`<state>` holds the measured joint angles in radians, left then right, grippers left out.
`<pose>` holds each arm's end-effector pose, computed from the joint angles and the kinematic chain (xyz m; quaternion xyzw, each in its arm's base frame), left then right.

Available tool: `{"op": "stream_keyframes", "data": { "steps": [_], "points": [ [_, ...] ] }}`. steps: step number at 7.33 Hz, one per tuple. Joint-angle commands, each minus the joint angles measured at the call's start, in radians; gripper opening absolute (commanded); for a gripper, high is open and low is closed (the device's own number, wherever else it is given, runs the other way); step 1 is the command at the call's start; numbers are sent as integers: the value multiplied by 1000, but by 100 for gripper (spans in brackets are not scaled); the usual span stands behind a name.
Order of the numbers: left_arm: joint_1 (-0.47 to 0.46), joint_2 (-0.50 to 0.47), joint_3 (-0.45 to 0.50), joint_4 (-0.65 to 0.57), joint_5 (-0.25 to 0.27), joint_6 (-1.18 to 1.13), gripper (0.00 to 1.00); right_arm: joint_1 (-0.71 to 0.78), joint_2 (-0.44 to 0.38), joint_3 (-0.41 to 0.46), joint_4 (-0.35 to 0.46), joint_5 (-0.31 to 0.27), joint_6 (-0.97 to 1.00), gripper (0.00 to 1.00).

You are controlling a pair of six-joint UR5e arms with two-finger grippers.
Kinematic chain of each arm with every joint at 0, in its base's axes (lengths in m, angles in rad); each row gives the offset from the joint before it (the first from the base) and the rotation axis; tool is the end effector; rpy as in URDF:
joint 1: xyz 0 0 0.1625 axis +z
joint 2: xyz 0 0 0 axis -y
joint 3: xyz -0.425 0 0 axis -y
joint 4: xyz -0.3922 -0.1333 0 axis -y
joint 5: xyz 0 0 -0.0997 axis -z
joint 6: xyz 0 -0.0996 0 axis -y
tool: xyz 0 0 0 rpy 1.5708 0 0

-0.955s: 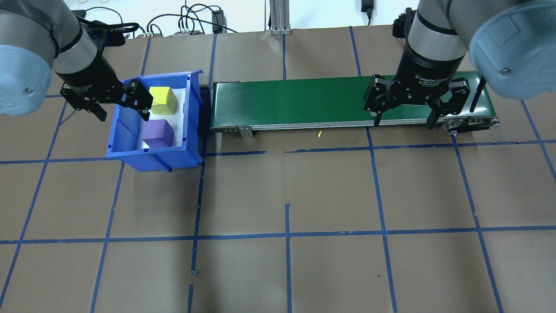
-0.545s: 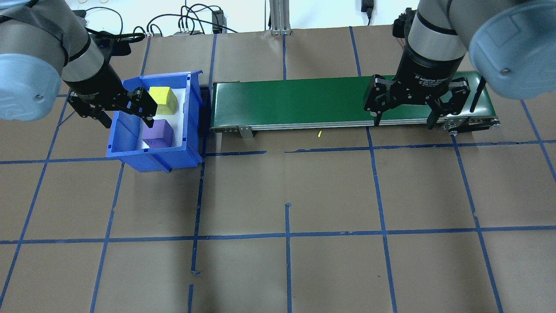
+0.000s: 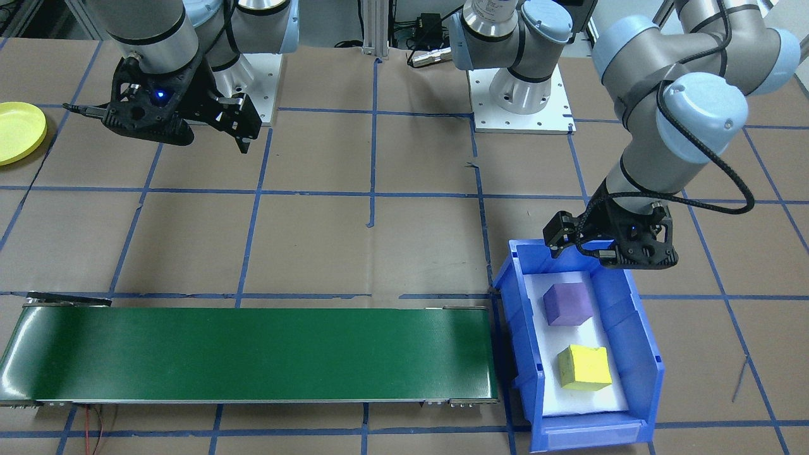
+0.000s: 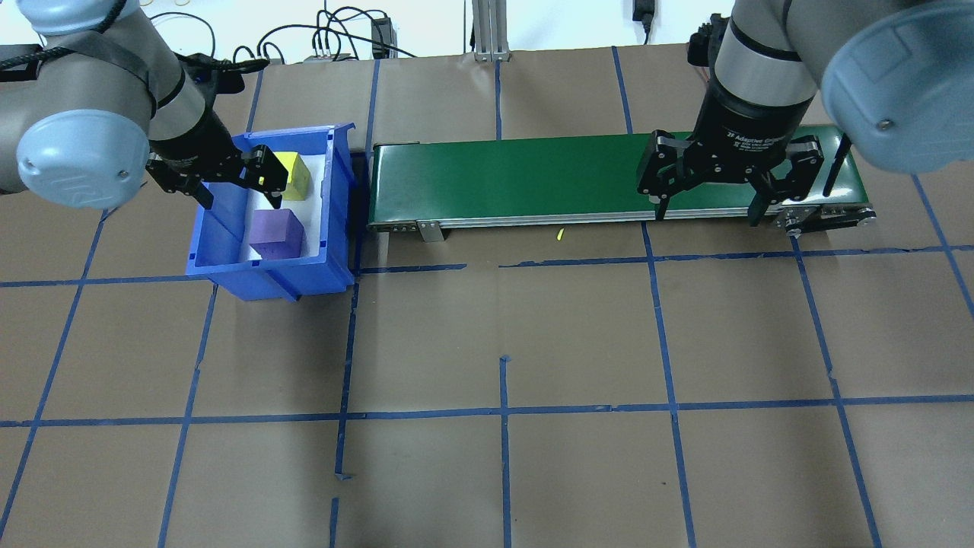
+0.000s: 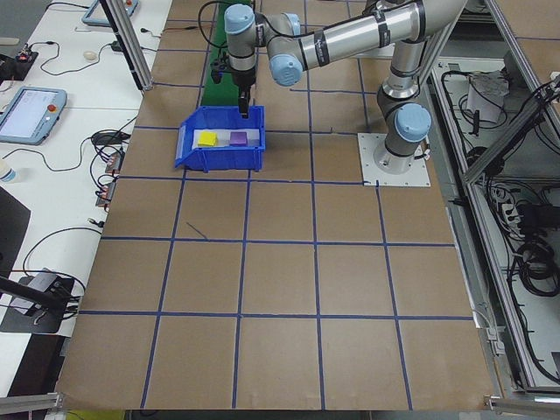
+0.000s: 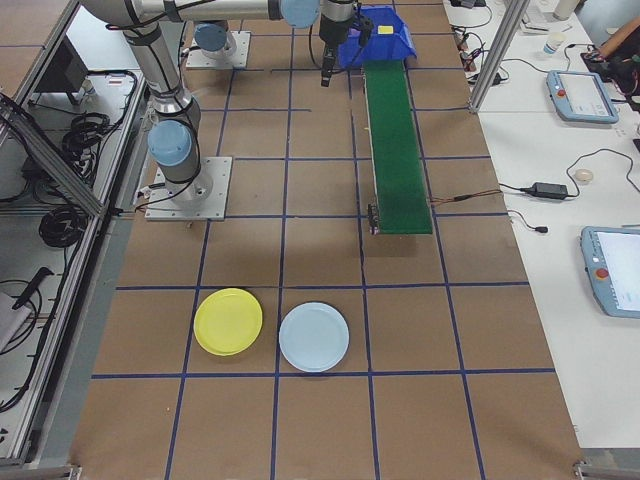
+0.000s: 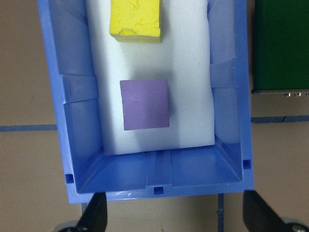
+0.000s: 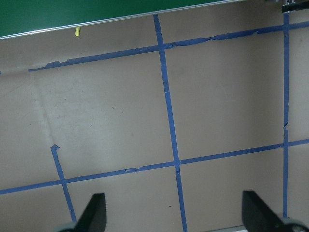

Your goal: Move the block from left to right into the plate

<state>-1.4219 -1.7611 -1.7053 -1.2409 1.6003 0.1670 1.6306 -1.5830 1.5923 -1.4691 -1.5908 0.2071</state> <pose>-0.0470 -0.5655 0.3556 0.0090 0.9998 -0.0002 0.0150 0.1595 -0.4664 0.4738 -0.0729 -0.9957 -0.0536 0.0173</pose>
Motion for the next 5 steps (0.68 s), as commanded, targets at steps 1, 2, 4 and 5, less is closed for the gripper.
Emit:
{"op": "stream_keyframes", "data": {
  "steps": [1,2,4,5],
  "points": [
    [27,-23,4,31,7,16,100,0,0,0,1,0,0,100],
    [32,-52,-2,38,3,-1,100,0,0,0,0,0,0,100],
    [23,-99,-11,96,-3,-17,100,0,0,-2,0,0,0,100],
    [14,-95,-13,95,-3,-8,100,0,0,-2,1,0,0,100]
  ]
}}
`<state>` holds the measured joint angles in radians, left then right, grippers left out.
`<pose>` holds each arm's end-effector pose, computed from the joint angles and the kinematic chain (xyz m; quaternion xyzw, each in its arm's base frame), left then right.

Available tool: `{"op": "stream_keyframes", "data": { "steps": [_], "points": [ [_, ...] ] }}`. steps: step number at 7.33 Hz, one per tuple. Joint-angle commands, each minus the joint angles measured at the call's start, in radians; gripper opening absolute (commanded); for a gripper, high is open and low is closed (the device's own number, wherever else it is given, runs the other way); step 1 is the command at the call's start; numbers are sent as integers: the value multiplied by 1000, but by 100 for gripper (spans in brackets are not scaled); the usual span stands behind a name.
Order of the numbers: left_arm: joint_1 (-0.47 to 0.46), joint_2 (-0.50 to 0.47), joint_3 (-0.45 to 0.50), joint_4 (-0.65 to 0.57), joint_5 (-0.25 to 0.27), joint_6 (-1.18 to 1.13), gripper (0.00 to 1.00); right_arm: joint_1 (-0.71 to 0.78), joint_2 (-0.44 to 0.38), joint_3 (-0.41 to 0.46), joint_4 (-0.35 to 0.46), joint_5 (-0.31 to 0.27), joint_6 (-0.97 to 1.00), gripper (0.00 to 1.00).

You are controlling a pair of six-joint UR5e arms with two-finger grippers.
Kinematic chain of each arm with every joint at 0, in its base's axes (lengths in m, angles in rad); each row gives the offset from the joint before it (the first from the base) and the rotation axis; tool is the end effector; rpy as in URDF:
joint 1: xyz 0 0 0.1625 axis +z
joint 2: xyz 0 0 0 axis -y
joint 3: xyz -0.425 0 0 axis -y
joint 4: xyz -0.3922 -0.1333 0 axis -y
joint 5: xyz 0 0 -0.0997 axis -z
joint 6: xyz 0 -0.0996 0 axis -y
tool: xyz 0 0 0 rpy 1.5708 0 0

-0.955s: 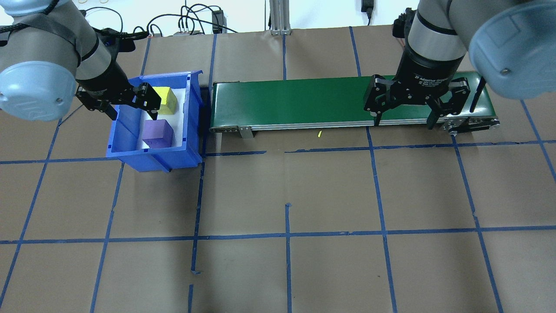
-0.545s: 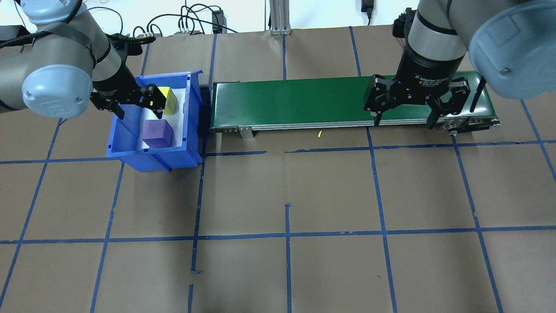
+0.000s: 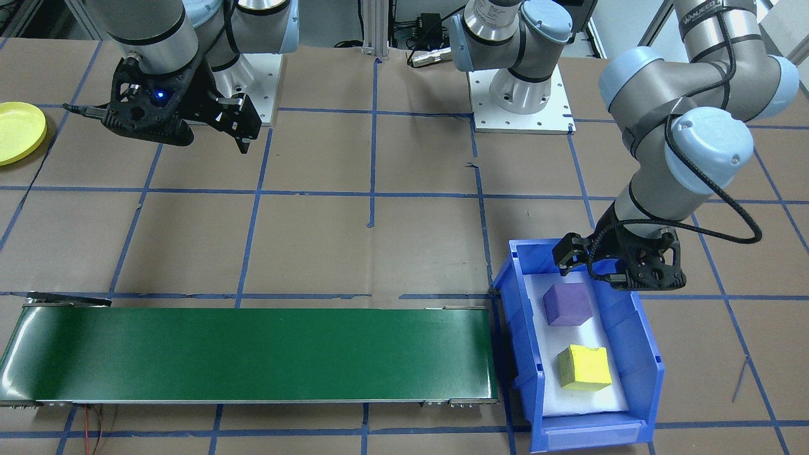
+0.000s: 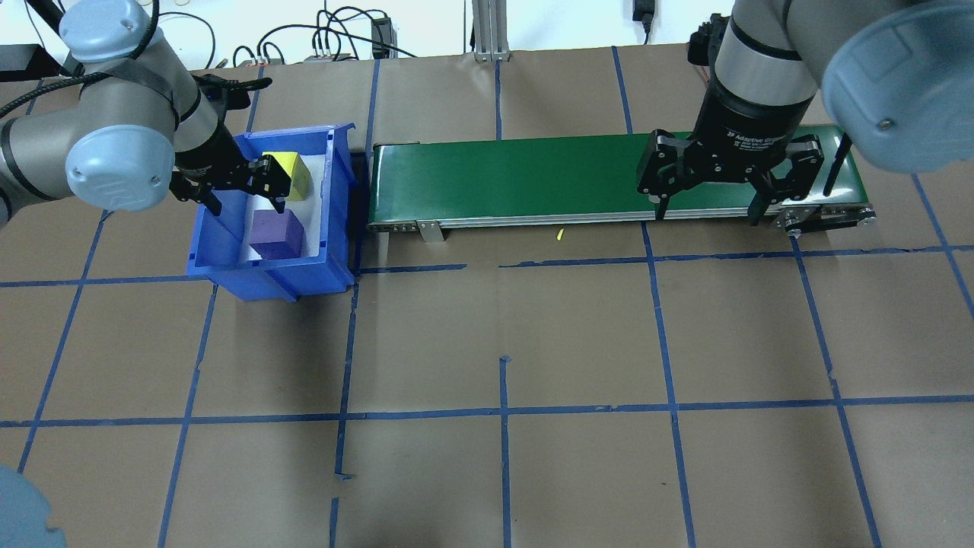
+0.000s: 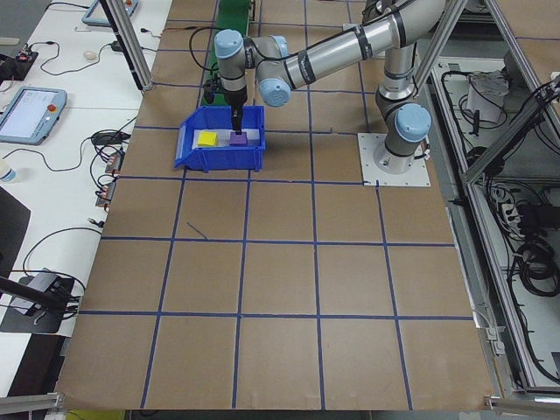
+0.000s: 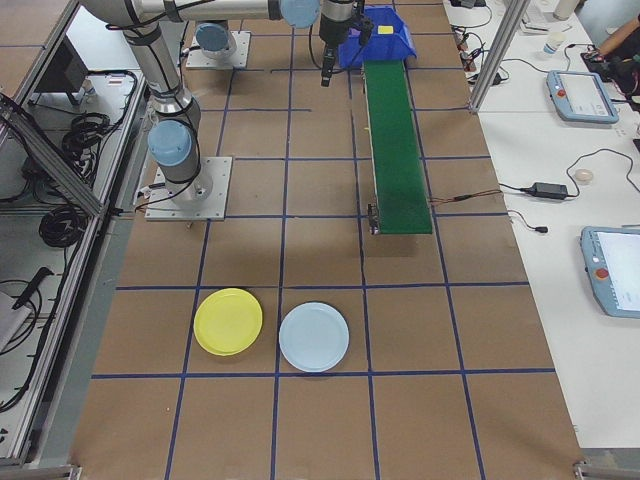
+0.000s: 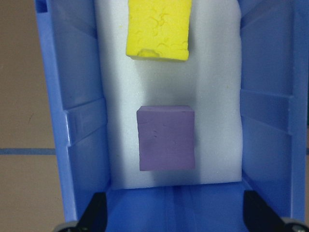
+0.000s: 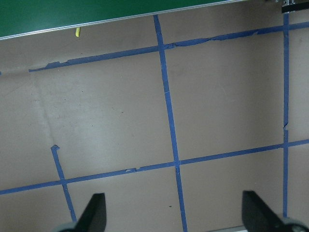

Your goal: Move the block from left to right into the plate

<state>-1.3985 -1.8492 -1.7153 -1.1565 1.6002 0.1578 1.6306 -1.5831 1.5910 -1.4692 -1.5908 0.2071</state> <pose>-0.0302 -0.5871 0.3098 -0.0072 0.9999 0.0067 0.0138 0.1595 -0.4665 0.4745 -0.0729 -0.9958 -0.0529 0.0172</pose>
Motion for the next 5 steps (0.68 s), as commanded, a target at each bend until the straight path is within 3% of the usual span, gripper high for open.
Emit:
{"op": "stream_keyframes", "data": {
  "steps": [1,5],
  "points": [
    [-10,-14,-1,18,1,2,100,0,0,0,0,0,0,100],
    [-8,-102,-7,99,4,19,96,0,3,1,-2,0,0,100]
  ]
}}
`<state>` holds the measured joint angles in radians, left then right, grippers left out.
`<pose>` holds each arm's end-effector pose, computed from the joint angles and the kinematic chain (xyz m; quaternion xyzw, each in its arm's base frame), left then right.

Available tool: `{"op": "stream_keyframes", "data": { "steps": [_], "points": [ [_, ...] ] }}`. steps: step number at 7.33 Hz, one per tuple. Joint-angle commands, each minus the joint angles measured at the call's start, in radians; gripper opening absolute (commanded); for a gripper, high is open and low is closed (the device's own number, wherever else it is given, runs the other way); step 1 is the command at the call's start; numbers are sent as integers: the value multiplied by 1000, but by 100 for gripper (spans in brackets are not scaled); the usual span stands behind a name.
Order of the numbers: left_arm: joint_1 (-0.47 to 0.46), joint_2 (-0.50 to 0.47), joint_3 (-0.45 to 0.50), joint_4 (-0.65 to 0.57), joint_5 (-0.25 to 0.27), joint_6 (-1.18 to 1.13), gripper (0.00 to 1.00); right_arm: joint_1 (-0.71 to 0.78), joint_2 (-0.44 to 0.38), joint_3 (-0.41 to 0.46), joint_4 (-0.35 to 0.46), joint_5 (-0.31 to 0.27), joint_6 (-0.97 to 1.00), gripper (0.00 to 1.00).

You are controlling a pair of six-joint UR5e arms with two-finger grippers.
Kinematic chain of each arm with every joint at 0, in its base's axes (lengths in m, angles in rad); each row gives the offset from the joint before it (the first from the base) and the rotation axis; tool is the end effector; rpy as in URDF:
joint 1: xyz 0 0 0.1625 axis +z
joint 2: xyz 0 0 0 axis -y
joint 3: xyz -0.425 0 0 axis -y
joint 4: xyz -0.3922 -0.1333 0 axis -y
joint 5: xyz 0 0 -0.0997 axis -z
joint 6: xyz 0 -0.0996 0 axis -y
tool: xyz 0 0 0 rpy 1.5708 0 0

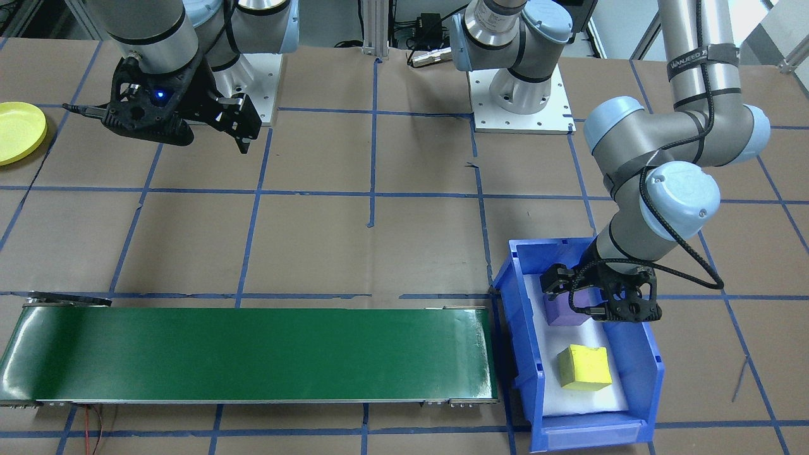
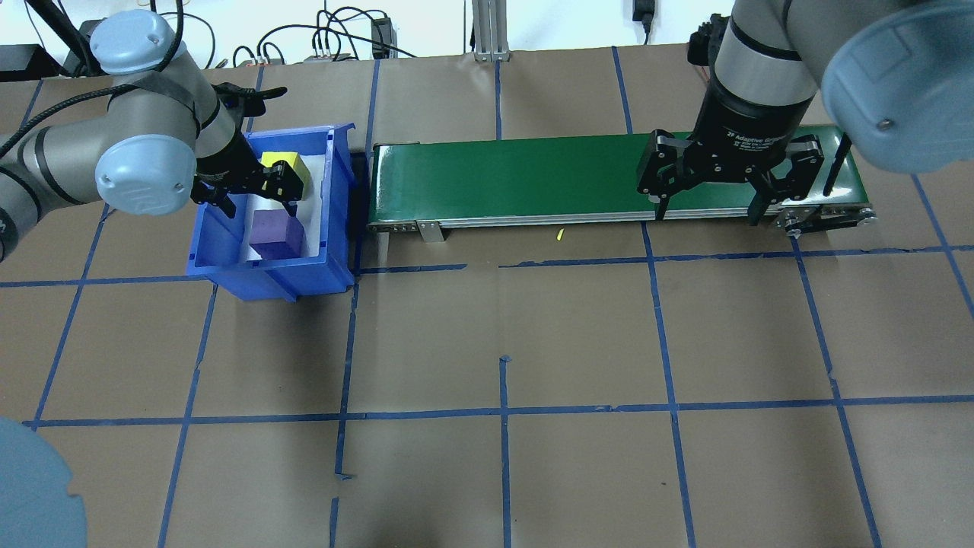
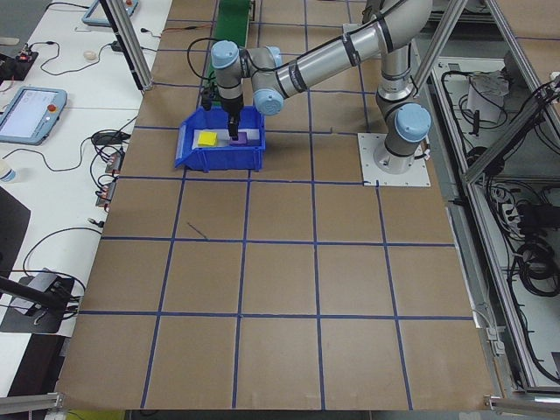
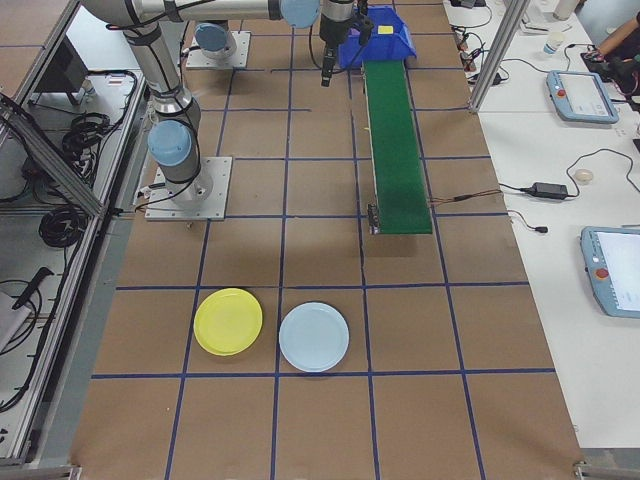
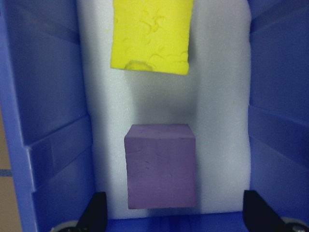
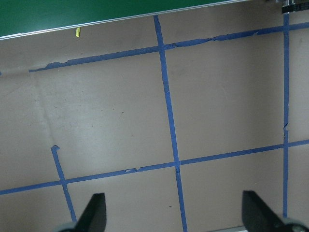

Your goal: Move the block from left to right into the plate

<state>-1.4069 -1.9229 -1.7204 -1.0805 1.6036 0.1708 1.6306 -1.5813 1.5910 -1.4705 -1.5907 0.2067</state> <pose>-0.0322 -0.6023 0.2721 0.0035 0.9998 0.0084 0.0152 0.1595 -0.4672 0.4737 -0.0727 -0.9958 -0.0532 0.0172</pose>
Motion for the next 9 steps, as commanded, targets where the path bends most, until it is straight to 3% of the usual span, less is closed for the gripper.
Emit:
{"op": "stream_keyframes", "data": {
  "steps": [1,2,3,4,5,6,7,9],
  "points": [
    [0,-39,-11,25,3,6,93,-1,1,1,-4,0,-1,100],
    [0,-42,-34,27,4,7,86,-2,1,1,-4,-3,-3,100],
    [8,-44,-62,30,6,31,69,-5,3,1,-4,-9,-9,100],
    [8,-45,-77,31,3,36,46,-3,1,0,-4,-8,-4,100],
    [8,-42,-53,28,9,39,17,-3,3,1,-4,-5,-3,100],
    [8,-19,14,7,9,9,10,-3,3,1,-4,-5,-1,100],
    [3,7,98,-109,3,0,10,-3,3,1,-4,-5,-1,100],
    [-24,76,171,-205,-5,-16,10,-2,3,1,-4,-3,0,100]
  ]
}}
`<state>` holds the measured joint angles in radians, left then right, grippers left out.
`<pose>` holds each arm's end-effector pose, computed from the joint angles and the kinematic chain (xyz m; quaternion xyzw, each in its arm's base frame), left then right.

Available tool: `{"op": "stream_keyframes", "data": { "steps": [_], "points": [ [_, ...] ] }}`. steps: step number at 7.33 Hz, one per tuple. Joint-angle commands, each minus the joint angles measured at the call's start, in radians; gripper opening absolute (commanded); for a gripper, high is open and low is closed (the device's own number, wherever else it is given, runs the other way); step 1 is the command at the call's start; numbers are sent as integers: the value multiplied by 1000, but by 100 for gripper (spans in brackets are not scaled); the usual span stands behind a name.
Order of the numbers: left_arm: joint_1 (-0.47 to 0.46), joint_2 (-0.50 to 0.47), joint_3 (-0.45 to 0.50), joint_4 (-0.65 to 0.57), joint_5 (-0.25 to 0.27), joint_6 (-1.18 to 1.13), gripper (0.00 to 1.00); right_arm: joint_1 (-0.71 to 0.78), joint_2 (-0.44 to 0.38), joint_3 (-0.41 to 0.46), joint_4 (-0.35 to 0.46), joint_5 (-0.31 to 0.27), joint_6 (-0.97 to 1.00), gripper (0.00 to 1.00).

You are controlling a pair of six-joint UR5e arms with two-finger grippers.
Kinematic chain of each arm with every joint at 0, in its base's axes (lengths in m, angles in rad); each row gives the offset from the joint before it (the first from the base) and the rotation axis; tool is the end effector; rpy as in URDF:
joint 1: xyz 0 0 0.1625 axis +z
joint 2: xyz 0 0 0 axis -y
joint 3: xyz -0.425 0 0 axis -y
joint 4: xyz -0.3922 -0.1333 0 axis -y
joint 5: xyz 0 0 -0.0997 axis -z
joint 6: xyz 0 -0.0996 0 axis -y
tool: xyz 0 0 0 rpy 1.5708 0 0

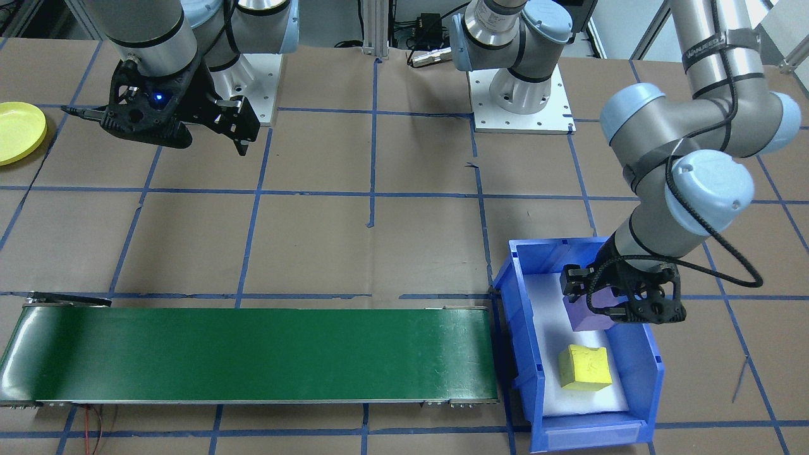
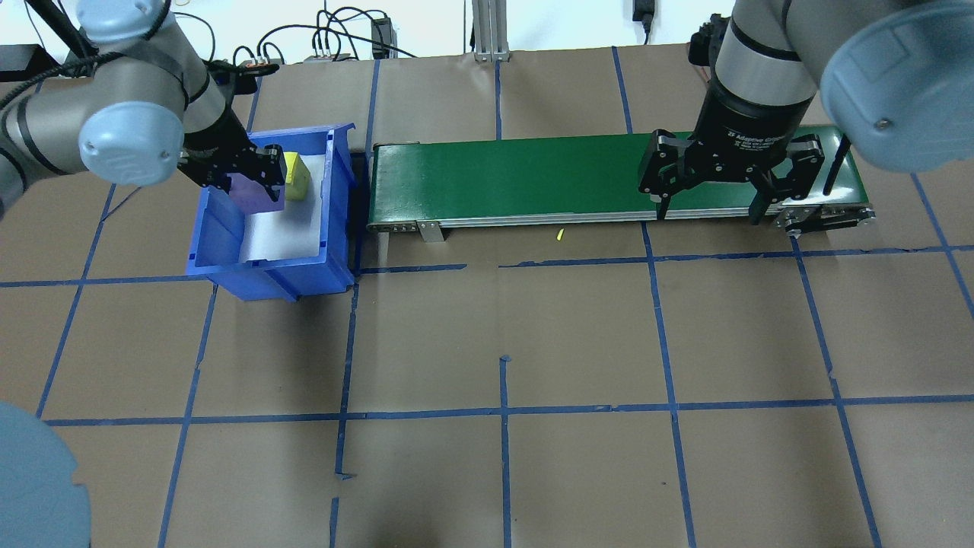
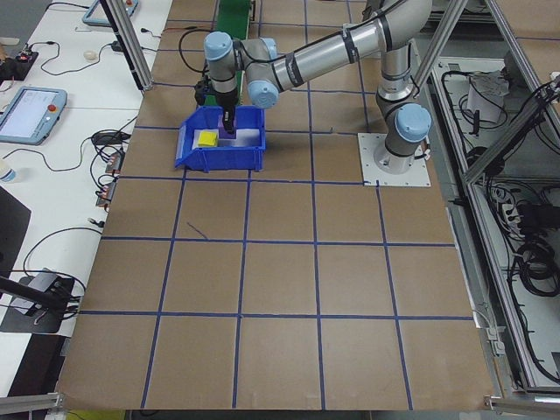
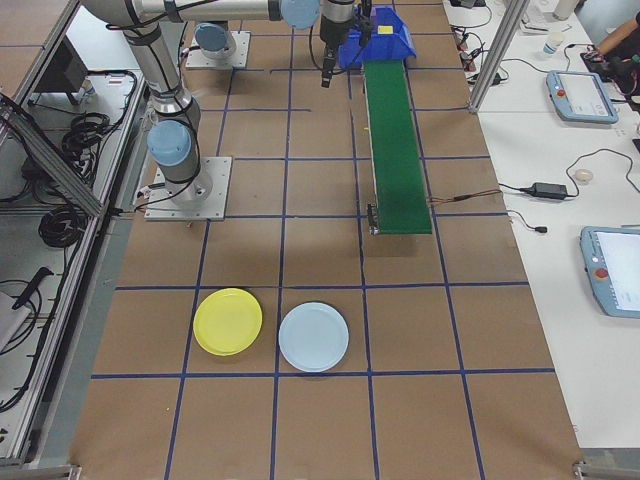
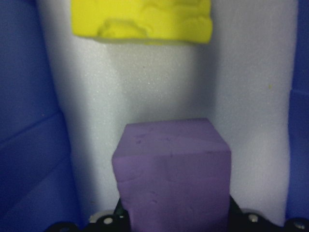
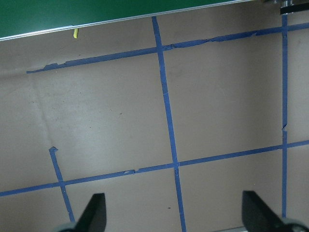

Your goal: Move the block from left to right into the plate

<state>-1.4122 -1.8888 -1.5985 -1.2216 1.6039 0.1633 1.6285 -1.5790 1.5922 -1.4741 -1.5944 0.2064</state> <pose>-0.0333 -0.6149 0.3341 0.0023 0.9999 0.0009 0.0166 0.1582 -0.4685 0.4724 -0.0735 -0.9957 -0.0529 0.0189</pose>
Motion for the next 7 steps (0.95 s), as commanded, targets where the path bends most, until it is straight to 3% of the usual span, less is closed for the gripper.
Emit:
{"op": "stream_keyframes", "data": {
  "steps": [1,3,5,7],
  "points": [
    [-71,49,77,-61,-4,-10,10,-1,-1,0,0,1,1,100],
    [-206,10,153,-46,-7,-106,10,1,2,2,-21,2,1,100],
    [-301,-91,155,99,4,-104,13,1,-9,8,-9,-4,-2,100],
    [-309,-142,155,137,-7,-110,15,1,-10,-11,-22,8,-9,100]
  ]
}}
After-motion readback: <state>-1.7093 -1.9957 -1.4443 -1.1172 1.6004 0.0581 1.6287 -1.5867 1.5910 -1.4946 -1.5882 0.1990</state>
